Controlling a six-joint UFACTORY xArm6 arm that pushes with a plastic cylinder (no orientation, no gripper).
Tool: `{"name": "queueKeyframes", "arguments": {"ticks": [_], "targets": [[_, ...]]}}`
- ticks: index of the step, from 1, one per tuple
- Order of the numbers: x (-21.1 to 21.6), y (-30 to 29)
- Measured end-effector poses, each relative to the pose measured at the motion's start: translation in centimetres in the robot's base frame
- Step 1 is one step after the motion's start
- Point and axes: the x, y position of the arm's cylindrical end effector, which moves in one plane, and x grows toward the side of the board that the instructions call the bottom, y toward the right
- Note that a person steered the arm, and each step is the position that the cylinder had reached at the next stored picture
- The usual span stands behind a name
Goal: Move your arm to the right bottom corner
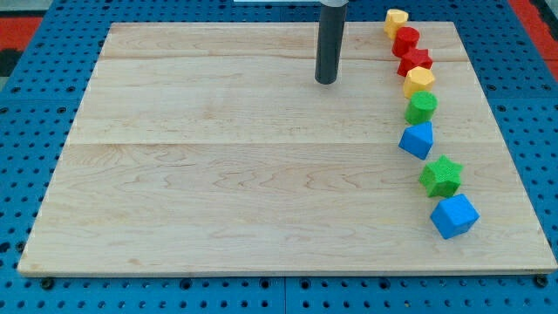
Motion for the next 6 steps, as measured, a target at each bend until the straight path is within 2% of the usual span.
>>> {"name": "queueKeyframes", "arguments": {"ticks": [2, 3, 4, 5, 6], "targets": [[13.4, 0.0], [21.5, 2.1], [27.6, 7.6], [29.3, 12.6], [27.9, 18.6]]}}
